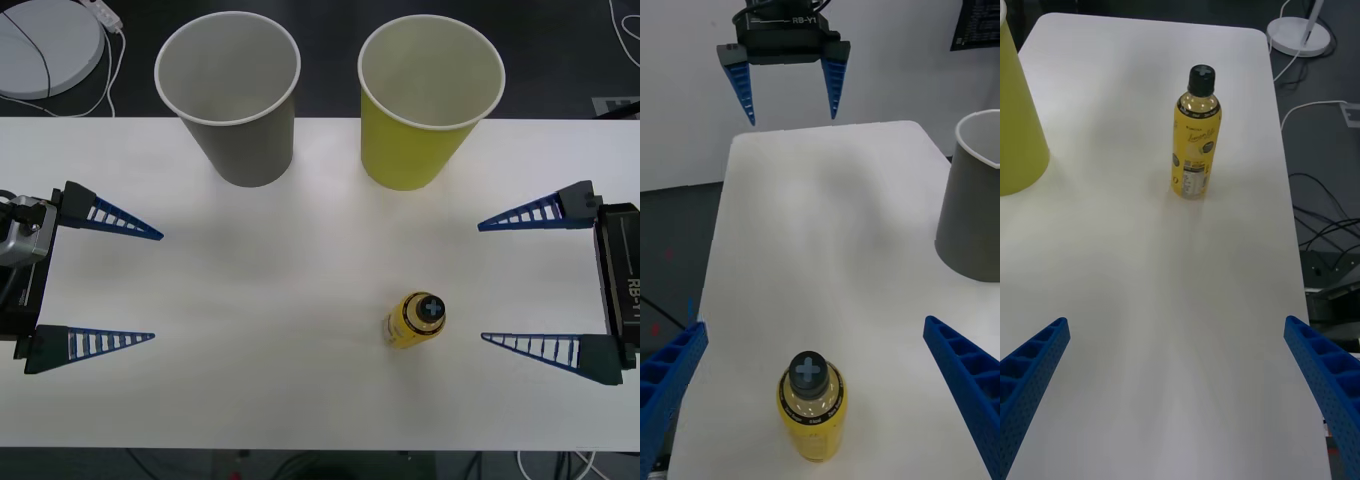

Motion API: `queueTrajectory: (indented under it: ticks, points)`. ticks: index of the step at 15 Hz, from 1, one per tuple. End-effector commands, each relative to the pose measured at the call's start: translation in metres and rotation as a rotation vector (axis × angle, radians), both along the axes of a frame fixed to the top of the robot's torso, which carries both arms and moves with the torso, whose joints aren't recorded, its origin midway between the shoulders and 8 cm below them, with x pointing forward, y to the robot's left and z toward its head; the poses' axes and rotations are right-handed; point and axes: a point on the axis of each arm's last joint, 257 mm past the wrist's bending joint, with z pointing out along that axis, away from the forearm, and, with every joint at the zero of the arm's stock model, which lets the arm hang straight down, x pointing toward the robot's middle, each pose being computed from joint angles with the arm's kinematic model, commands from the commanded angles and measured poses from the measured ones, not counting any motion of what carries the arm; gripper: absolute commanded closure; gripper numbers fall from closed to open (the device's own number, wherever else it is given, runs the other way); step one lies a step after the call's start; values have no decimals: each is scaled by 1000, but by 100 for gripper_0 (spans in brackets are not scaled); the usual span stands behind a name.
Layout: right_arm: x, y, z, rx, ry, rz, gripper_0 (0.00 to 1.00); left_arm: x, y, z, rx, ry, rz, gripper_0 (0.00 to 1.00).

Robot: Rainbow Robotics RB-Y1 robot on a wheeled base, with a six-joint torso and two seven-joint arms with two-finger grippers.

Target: Put the can into the green bin and the plastic bottle into the gray bin

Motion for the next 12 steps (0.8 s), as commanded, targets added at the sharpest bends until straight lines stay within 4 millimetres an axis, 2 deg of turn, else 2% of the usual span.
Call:
queueTrajectory:
  ticks: [1, 6, 12]
  points:
    - [9, -15, -9, 1, -33, -40, 0, 0, 0, 0, 0, 0, 0, 0]
    - [18, -49, -29, 34, -22, -112, 0, 0, 0, 0, 0, 0, 0, 0]
    - [11, -97, -55, 63, 68, -148, 0, 0, 0, 0, 0, 0, 0, 0]
